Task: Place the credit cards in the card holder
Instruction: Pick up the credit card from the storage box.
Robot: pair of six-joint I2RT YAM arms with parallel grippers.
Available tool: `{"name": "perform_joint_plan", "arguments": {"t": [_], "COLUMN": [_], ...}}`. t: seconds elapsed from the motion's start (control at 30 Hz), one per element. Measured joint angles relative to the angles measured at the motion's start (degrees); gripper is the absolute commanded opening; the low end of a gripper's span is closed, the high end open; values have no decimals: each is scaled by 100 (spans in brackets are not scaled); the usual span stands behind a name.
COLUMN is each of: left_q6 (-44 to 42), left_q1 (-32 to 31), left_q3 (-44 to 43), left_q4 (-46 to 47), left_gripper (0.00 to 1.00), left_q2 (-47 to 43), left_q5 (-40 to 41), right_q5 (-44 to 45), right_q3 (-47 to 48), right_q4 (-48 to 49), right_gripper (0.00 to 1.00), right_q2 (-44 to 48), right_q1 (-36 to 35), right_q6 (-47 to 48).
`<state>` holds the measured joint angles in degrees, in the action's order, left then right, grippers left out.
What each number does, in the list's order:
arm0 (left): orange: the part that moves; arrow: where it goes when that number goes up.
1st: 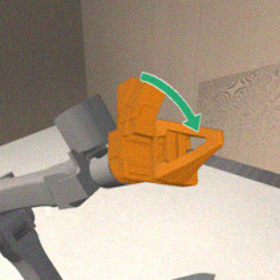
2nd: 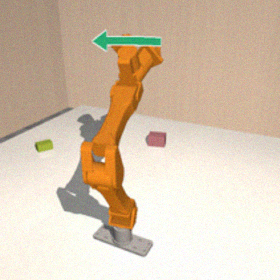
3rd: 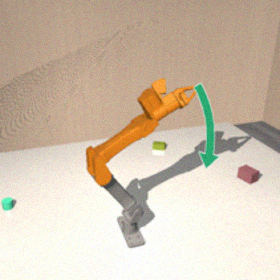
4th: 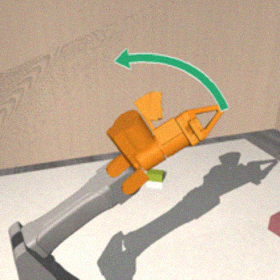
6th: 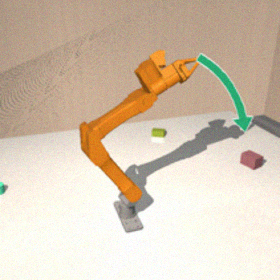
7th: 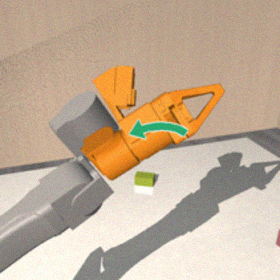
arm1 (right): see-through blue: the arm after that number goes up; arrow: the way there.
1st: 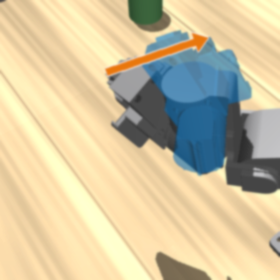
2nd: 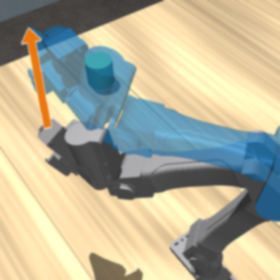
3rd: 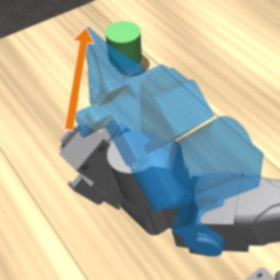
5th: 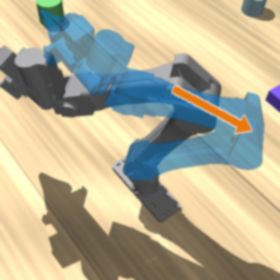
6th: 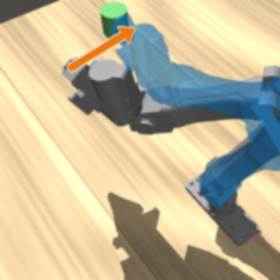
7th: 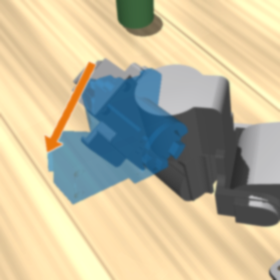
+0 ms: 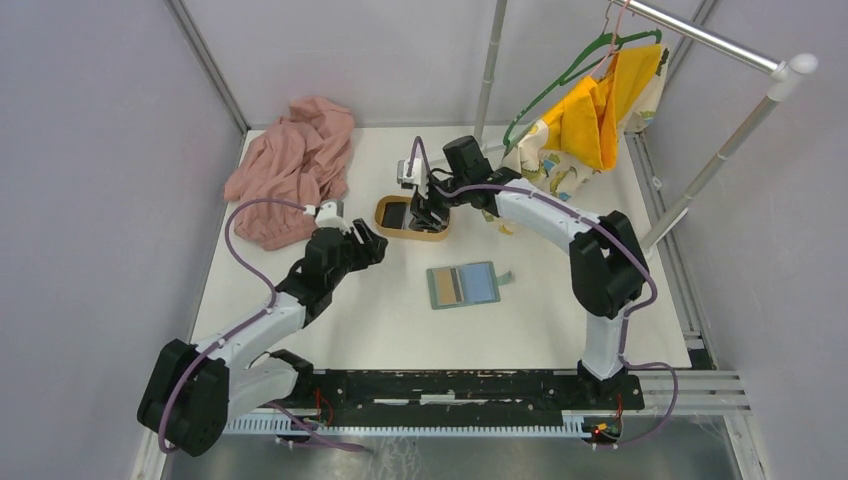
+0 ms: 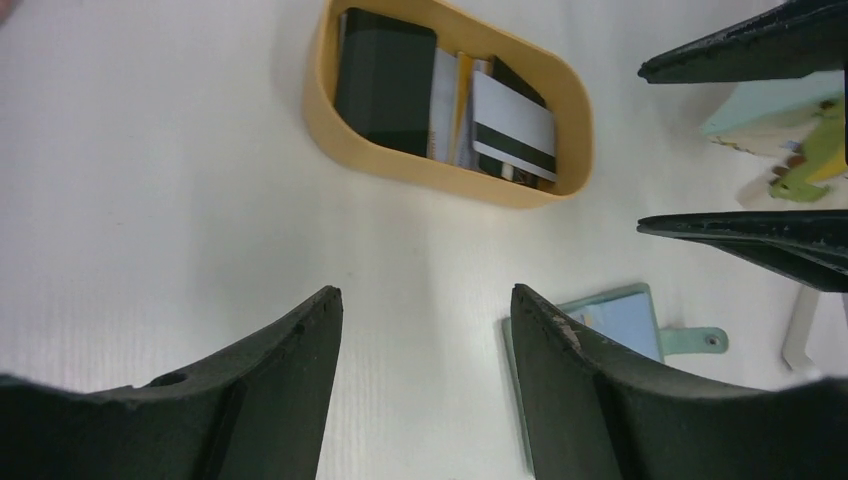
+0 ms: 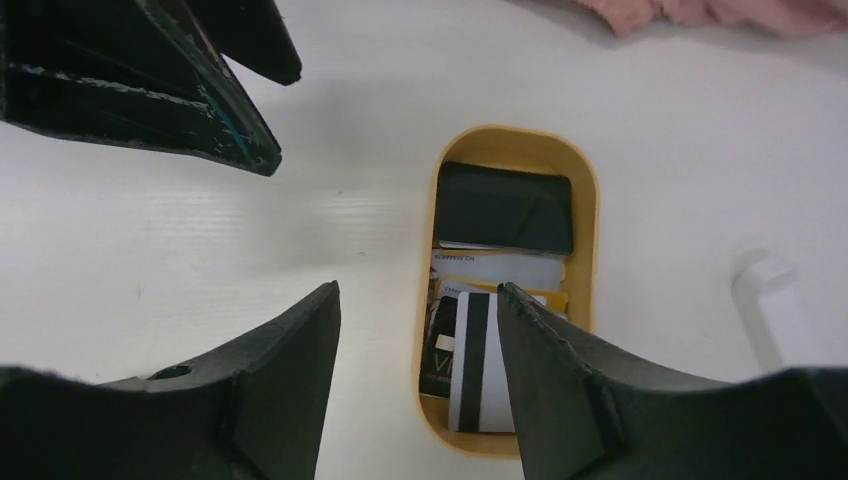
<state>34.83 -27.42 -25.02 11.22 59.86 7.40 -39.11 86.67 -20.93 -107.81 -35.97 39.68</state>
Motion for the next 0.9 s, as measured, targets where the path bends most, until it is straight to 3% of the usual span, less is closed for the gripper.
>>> {"name": "perform_joint_plan", "arguments": {"t": [0.3,0.47,0.9], "left_q6": [286,422,426], "left_q1": [1200,1456,1517], "left_q3": [-144,-557,-1853], "left_q4": [446,841,988], "left_gripper": [65,65,45], "left_q2": [1200,1991,3617], "left_q5": [-857,-1257,-1410], "right_q5": [809,1294,1576], "right_q3": [483,929,1296], "right_q4": [929,1128,1270], "right_gripper": [64,60,55], "right_q2": [-1268,-1845,-2428], "right_q1": [35,57,109], "right_q6": [-3628,-5219,-7003]}}
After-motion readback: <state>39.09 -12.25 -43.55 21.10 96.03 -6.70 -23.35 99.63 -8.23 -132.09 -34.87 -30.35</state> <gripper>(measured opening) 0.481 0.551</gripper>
